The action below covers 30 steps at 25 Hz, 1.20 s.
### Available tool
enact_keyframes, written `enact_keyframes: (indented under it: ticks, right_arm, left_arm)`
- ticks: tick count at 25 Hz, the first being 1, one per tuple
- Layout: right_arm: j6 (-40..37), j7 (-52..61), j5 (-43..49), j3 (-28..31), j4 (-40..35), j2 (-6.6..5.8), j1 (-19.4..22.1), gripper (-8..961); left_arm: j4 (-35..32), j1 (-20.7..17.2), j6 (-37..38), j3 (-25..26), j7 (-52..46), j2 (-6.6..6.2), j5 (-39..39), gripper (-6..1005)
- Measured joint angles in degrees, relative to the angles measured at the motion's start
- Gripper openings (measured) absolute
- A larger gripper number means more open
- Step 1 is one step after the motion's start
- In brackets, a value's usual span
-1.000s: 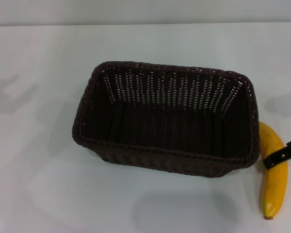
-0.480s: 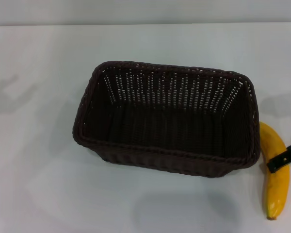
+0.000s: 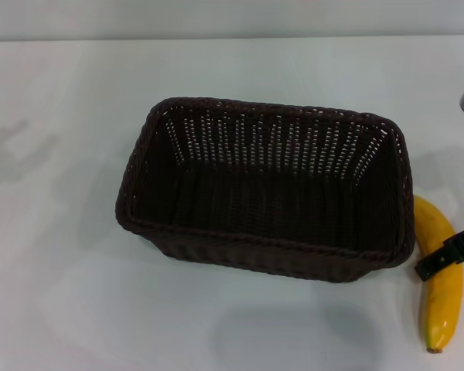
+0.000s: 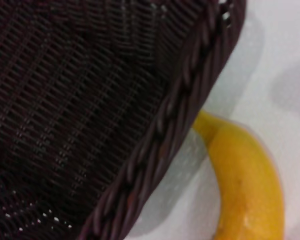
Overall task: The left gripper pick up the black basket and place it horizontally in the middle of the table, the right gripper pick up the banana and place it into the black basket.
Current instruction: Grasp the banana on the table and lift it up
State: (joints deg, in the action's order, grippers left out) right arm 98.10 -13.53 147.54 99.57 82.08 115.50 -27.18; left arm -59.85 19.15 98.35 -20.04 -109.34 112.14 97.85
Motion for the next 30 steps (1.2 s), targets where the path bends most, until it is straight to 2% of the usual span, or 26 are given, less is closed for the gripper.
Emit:
enact_keyframes:
  ticks: [7, 14, 21, 30]
  right_arm:
    - [-0.4, 0.1, -1.7, -0.8, 0.1, -0.2, -0.2, 858]
    - [0.1, -0.4, 1.1, -3.0, 0.4, -0.41, -0.2, 844]
    - [0.4, -0.4, 3.3, -2.9, 2.3, -0.59, -0.4, 727]
    - [1.3, -6.7, 7.9, 5.5, 2.6, -0.87, -0.6, 532]
  left_arm:
    - [0.0, -0.4, 0.1, 0.0, -0.3, 0.11, -0.3, 774]
    - [0.1, -1.3, 0.2, 0.0, -0.4, 0.21, -2.3, 774]
    - [0.1, -1.8, 0.2, 0.0, -0.5, 0.2, -2.8, 773]
    - [0.1, -1.9, 0.1, 0.0, -0.6, 0.18, -3.0, 773]
